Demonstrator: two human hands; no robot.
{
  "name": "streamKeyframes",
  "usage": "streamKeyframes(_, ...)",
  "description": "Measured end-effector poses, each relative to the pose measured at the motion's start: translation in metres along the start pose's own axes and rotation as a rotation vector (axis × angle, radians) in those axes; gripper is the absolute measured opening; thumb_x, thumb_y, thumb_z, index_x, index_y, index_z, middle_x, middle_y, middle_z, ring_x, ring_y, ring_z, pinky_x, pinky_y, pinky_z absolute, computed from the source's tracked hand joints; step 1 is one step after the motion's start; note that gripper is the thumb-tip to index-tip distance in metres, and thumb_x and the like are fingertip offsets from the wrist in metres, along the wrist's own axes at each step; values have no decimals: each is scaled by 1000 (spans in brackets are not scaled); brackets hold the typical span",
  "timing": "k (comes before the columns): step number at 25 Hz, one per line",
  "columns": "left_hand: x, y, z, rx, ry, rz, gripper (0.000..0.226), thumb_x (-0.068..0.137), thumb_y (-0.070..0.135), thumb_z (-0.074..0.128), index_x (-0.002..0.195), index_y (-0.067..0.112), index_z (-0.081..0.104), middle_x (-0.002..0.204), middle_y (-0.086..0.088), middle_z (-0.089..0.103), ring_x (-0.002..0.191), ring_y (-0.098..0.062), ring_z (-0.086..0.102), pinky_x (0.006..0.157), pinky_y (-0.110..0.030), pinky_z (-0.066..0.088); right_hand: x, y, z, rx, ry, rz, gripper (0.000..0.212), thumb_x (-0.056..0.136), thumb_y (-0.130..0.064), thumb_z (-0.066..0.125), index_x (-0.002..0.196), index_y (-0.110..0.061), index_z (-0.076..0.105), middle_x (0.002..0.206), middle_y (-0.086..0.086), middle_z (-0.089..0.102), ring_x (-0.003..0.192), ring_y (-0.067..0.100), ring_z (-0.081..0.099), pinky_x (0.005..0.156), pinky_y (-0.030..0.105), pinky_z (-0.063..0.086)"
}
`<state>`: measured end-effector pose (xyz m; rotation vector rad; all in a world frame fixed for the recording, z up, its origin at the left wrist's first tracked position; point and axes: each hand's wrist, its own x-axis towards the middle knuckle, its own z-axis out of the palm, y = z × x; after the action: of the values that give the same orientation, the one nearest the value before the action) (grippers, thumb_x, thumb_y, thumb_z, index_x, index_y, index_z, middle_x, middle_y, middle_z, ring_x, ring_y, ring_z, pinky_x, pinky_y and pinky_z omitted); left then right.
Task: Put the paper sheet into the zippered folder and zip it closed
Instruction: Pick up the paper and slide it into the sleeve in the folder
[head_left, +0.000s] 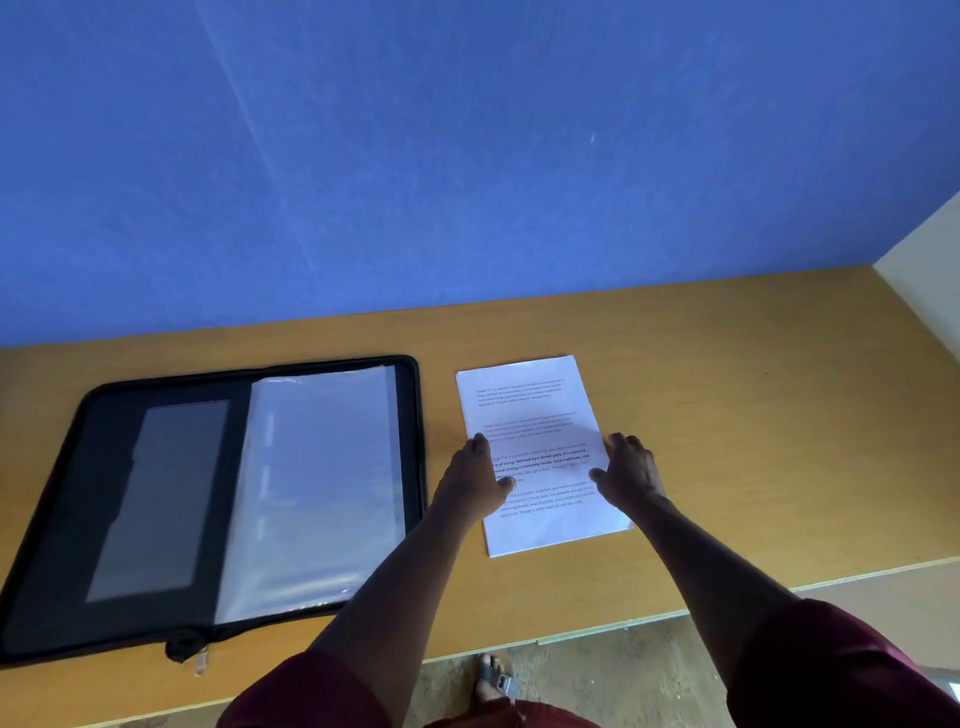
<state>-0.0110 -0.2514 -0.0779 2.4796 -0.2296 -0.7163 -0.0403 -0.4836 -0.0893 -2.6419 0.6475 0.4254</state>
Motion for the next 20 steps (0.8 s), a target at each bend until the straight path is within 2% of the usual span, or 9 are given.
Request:
streamKeyframes(3, 6, 12, 9, -113, 82, -129, 77, 93, 34, 63, 149, 0, 24, 152, -15, 36, 138, -31, 37, 109, -43, 41, 5, 1, 1, -7, -26, -1, 56, 82, -22, 72, 130, -7, 48, 129, 14, 50, 118, 36, 50, 92, 40, 48)
streamKeyframes(5, 12, 19, 10, -258, 164, -248, 73, 89, 34, 66, 144, 0, 32, 145, -15, 42, 130, -32, 46, 103, -44, 47, 6, 0, 4, -16, -33, -12, 55, 82, -21, 73, 129, -7, 47, 128, 14, 49, 117, 36, 51, 92, 40, 49)
streamKeyframes(8, 21, 29, 8, -400, 199, -395, 71, 85, 39, 67, 139, 4, 39, 139, -13, 44, 123, -34, 52, 94, -44, 52, 5, -1, 7, -23, -18, -12, 54, 83, -18, 73, 129, -8, 47, 128, 13, 48, 118, 35, 50, 93, 41, 49)
streamKeyframes(10, 27, 29, 5, -475, 209, -451, 62, 82, 41, 68, 130, 7, 49, 131, -10, 51, 115, -32, 57, 88, -41, 55, 5, 0, 8, -23, -18, -14, 55, 84, -18, 74, 130, -8, 46, 129, 14, 47, 118, 35, 50, 93, 41, 49)
streamKeyframes(12, 30, 23, 3, -610, 252, -470, 46, 81, 40, 68, 115, 10, 61, 118, -7, 64, 98, -27, 65, 81, -37, 57, 6, 2, 8, -23, -19, -21, 56, 84, -18, 74, 131, -8, 45, 129, 13, 47, 118, 34, 50, 94, 41, 49)
streamKeyframes(15, 33, 12, 0, -784, 273, -493, 32, 82, 36, 69, 100, 10, 67, 100, -6, 72, 82, -23, 66, 65, -29, 51, 6, 3, 8, -15, -16, -19, 56, 84, -18, 73, 131, -9, 44, 129, 13, 47, 119, 34, 49, 95, 41, 48)
streamKeyframes(17, 35, 10, -1, -831, 229, -483, 33, 84, 34, 70, 98, 4, 69, 98, -10, 73, 84, -25, 68, 67, -33, 55, 6, 2, 8, -17, -16, -20, 56, 84, -17, 74, 131, -9, 44, 129, 13, 47, 119, 34, 49, 95, 41, 48)
streamKeyframes(18, 36, 10, -1, -847, 201, -469, 32, 85, 32, 71, 97, 2, 70, 98, -11, 74, 87, -27, 69, 74, -38, 56, 7, 2, 8, -17, -16, -19, 56, 84, -17, 74, 131, -9, 44, 128, 13, 47, 118, 34, 49, 95, 41, 48)
streamKeyframes(20, 37, 12, -1, -852, 140, -425, 27, 86, 28, 72, 99, 4, 72, 99, -10, 74, 91, -27, 70, 79, -38, 57, 7, 2, 9, -17, -14, -17, 56, 84, -17, 74, 131, -9, 44, 128, 13, 47, 118, 34, 49, 95, 41, 48)
